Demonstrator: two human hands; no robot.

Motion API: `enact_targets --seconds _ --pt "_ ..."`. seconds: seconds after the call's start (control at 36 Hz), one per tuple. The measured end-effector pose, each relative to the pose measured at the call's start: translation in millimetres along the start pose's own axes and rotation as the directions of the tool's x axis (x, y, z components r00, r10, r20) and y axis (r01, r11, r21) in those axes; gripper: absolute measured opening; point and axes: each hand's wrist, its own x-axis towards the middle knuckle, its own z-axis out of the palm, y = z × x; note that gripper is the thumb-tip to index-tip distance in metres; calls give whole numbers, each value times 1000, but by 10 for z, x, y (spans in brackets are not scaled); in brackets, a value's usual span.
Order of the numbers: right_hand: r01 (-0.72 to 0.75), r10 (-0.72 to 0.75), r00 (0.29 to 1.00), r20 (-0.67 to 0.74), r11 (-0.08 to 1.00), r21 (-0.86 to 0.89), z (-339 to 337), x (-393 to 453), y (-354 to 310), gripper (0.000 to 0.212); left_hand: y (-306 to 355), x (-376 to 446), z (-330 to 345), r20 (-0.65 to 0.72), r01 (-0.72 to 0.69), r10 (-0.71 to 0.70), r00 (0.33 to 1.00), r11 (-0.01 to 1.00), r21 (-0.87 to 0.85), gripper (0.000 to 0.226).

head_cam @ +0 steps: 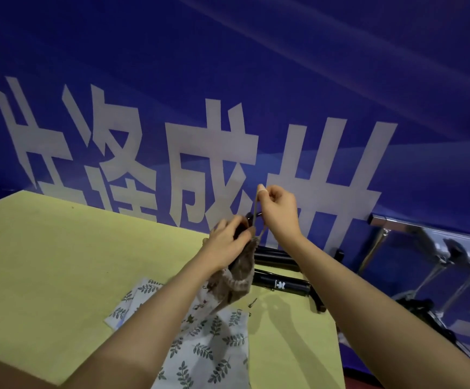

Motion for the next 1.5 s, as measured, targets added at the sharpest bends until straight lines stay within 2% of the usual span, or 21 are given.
enact_targets --seconds 0.08,0.14,0.28,0.36,0.44,0.56,0.64,0.72,0.83,0.97,1.06,1.14,1.22,1.28,1.36,1.39,1.44,1.5 --pt "8 -9 998 -58 1000 -27 -4 37 -52 35 37 15 -7 -8 -38 38 999 999 -20 13" --pt "37 -40 997 -64 998 -60 -16 42 -98 34 76 14 -21 -9 -55 55 998 998 26 16" --pt "247 -277 959 -66 924 -291 -64 68 -105 36 76 -28 -71 -77 -2 17 997 981 192 19" --pt "285 -338 938 -74 876 -388 -71 88 -145 36 73 -64 -75 -170 7 29 985 978 209 26" --pt "251 -310 941 -134 908 -337 -83 75 -254 39 115 -90 -79 -270 7 36 962 987 159 31" --pt "162 -184 964 -191 979 -127 -126 54 -457 45 228 -123 -108 -396 6 57 916 988 157 33" --pt "137 -134 968 -211 991 2 -196 69 -608 45 393 -139 -118 -431 38 39 902 985 167 35" --pt "179 -169 960 -223 983 27 -296 78 -726 43 579 -129 -87 -423 40 43 905 982 185 37" --pt "218 -207 938 -279 976 10 -530 80 -827 52 864 -113 29 -412 2 72 908 984 176 47" --pt "293 -303 912 -275 953 -80 -946 39 -862 50 1294 -135 292 -349 89 -36 937 987 137 39" --pt "404 -467 856 -222 872 -277 -1201 -2 -828 51 1492 -150 478 -282 132 -97 955 985 109 38" --pt "518 -654 748 -116 684 -514 -1543 -111 -810 45 1683 -225 732 -240 154 -124 963 982 110 46" --pt "529 -717 692 -84 582 -618 -1947 -242 -772 38 1915 -358 1026 -221 152 -133 966 986 73 48" --pt "467 -674 721 -161 644 -606 -2203 -301 -756 37 2071 -449 1209 -212 132 -120 970 990 46 45" --pt "277 -411 849 -332 881 -384 -2525 -400 -753 44 2271 -588 1488 -198 85 -81 977 996 12 42" --pt "214 -323 876 -360 926 -310 -2682 -463 -736 46 2364 -653 1624 -188 78 -74 979 997 11 41" --pt "126 -209 910 -357 962 -243 -2788 -534 -692 48 2401 -703 1735 -186 87 -77 980 995 47 40" --pt "83 -174 926 -336 960 -267 -2962 -671 -614 50 2479 -788 1919 -174 105 -88 981 990 93 41"
